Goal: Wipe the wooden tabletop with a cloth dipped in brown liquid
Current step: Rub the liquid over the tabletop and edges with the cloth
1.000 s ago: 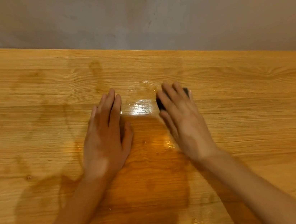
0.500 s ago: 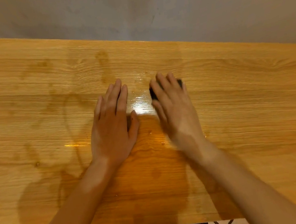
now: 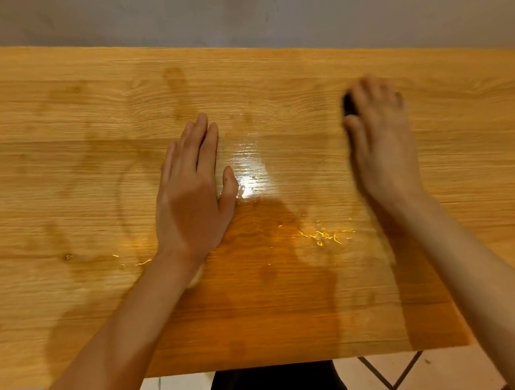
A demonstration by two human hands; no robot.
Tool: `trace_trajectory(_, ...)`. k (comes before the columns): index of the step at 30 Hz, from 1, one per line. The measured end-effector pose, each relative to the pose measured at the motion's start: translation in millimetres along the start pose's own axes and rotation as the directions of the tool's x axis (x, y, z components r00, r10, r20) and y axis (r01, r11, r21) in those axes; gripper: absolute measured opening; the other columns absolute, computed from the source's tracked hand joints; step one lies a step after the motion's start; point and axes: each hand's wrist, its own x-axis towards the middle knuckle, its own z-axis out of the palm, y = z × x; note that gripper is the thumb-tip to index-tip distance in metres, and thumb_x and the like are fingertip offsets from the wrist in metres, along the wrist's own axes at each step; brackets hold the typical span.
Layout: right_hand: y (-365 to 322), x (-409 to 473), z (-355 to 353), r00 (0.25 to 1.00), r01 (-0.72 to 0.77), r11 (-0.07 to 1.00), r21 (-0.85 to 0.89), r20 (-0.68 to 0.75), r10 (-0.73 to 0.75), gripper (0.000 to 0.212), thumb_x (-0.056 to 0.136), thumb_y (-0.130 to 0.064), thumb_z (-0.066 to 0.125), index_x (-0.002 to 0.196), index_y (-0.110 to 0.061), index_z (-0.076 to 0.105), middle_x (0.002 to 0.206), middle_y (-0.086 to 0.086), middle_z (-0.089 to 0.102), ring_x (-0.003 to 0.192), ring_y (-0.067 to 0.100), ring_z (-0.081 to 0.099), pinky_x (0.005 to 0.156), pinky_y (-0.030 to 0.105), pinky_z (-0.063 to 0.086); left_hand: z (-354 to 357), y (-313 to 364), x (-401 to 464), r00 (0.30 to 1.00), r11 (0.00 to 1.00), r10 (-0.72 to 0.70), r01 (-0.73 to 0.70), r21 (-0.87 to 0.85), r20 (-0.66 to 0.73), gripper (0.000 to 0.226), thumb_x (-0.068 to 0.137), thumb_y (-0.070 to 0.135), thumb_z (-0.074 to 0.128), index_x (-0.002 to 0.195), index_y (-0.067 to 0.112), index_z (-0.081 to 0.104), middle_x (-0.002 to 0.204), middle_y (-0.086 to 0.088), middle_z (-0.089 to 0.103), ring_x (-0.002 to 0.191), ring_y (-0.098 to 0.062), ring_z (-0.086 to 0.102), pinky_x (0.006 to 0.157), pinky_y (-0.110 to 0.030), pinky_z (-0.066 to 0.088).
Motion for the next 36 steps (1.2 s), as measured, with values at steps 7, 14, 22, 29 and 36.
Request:
trace_trajectory(7, -66.6, -27.4, 28.8, 0.98, -0.159, 0.987, 0.016, -0.116, 0.16, 0.045, 0.103, -0.019, 0.032, 0.144, -0.005, 0.041, 0.154, 0.017, 0.034, 0.143, 0.037, 0.028, 0.119, 0.052, 0.018, -0.8, -1.6, 3.2, 0.999, 1.0, -0.015, 0.015, -0.003, 0.046, 0.055, 0.103, 0.023, 0.044, 0.153, 0.003, 0.038, 0.163, -0.01, 0.033, 0.153, -0.025, 0.026, 0.127, -0.039, 0.015)
trace_trajectory(14, -36.3, -46.8, 17.5, 0.992, 0.124, 0.992, -0.007, 0.024, -0.123, 0.046, 0.103, -0.022, 0.039, 0.148, -0.011, 0.036, 0.157, 0.012, 0.03, 0.146, 0.031, 0.023, 0.121, 0.046, 0.013, -6.8, -0.3, 0.0, 0.995, 0.999, -0.029, 0.03, -0.016, 0.1, 0.056, 0.104, 0.026, 0.045, 0.156, 0.006, 0.033, 0.165, -0.007, 0.028, 0.155, -0.021, 0.02, 0.128, -0.033, 0.008)
trace_trajectory(22, -42.4, -66.8, 4.7, 0.96, -0.275, 0.96, 0.049, -0.051, 0.277, 0.055, 0.103, -0.019, 0.034, 0.153, -0.005, 0.016, 0.16, 0.014, 0.018, 0.149, 0.029, 0.014, 0.122, 0.046, 0.007, -7.6, 3.4, -2.1, 0.997, 0.999, -0.037, 0.039, -0.034, 0.073, 0.056, 0.105, 0.029, 0.04, 0.154, 0.004, 0.035, 0.164, -0.01, 0.031, 0.154, -0.024, 0.024, 0.126, -0.044, 0.017)
trace_trajectory(29, -28.8, -82.1, 8.3, 0.986, 0.147, 0.986, -0.084, 0.092, -0.139, 0.064, 0.094, -0.012, 0.057, 0.15, -0.01, 0.026, 0.157, 0.014, 0.026, 0.147, 0.031, 0.021, 0.121, 0.047, 0.017, -6.1, 0.8, -2.4, 0.996, 0.999, -0.033, 0.036, -0.041, 0.077, 0.056, 0.105, 0.031, 0.039, 0.155, 0.006, 0.035, 0.165, -0.006, 0.029, 0.154, -0.021, 0.022, 0.128, -0.037, 0.011)
trace_trajectory(36, 7.9, -95.6, -8.2, 0.936, -0.312, 0.947, 0.079, -0.145, 0.32, 0.05, 0.101, -0.013, 0.038, 0.15, -0.005, 0.03, 0.158, 0.019, 0.023, 0.147, 0.036, 0.017, 0.12, 0.052, 0.011, -27.4, 4.4, -26.9, 0.982, 0.996, -0.026, 0.042, -0.079, 0.188, 0.057, 0.104, 0.032, 0.042, 0.156, 0.008, 0.034, 0.165, -0.007, 0.028, 0.154, -0.022, 0.021, 0.127, -0.035, 0.01)
